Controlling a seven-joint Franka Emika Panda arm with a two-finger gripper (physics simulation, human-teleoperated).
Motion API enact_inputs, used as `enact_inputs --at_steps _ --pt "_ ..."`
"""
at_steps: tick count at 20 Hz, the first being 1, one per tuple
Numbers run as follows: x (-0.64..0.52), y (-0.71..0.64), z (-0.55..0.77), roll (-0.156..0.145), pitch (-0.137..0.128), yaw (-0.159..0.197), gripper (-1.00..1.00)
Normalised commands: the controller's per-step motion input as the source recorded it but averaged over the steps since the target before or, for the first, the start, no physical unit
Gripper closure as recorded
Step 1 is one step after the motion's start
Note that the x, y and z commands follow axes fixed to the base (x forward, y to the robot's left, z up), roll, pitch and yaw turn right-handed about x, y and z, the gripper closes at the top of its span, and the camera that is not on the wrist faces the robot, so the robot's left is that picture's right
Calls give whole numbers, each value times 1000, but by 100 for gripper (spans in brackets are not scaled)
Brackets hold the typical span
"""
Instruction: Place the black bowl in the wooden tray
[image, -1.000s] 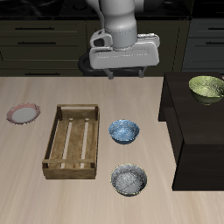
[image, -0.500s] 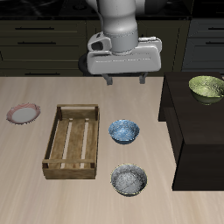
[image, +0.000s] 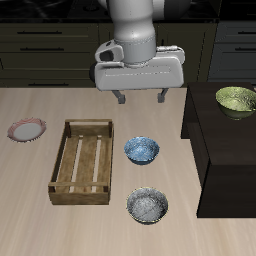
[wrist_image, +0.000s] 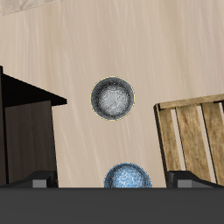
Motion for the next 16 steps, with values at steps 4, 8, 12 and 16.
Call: enact_inputs --at_steps 4,8,12,16 --pt "352 -94 38 -26 3 -3 -100" --pt "281 -36 -23 2 18 -15 -100" --pt "199 62 38 5 -20 17 -100" --pt "229 21 -50 11 9 26 -100"
